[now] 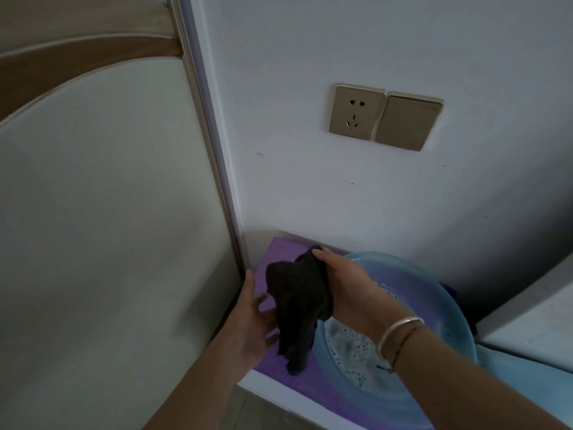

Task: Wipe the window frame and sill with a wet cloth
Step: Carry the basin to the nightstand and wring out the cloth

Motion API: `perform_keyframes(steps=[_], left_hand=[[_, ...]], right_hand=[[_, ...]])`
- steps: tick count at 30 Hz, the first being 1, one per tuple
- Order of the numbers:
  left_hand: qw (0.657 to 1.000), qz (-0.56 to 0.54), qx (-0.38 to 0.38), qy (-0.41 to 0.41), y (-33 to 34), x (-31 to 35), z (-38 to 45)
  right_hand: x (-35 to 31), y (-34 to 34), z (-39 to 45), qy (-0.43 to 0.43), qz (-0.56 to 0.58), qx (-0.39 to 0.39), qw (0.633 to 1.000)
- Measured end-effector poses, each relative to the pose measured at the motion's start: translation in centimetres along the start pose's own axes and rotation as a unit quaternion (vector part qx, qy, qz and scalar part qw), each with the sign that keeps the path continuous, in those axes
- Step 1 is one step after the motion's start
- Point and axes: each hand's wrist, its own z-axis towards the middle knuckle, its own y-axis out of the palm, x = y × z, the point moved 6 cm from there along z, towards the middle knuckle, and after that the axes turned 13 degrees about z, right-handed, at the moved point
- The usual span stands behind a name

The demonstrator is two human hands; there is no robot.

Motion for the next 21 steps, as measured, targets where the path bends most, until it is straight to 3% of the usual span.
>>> perform_keyframes(steps=[2, 6, 9, 13, 21], left_hand=[[0.999, -0.031, 0.006, 0.044, -0.4, 0.7, 0.1], [0.989, -0.014, 0.090, 0.118, -2.9, 2.4, -0.1], [0.990, 0.073, 0.091, 0.075, -3.9, 2.6, -0.8], [0.967, 0.222, 0.112, 0.049, -4.6, 2.5, -0.9], [0.972, 0.068, 0.169, 0.151, -6.7, 5.2, -2.1]], right_hand=[[0.0, -0.4, 0.6, -0.015, -0.032, 0.018, 0.999], [0.0, -1.7, 1.7, -0.050, -0.080, 0.089, 0.992], [-0.1, -2.5, 2.3, -0.095, -0.115, 0.123, 0.981], [0.3, -2.4, 2.5, -0.116, -0.125, 0.118, 0.978], [0.7, -4.1, 3.2, -0.131, -0.285, 0.194, 0.930]])
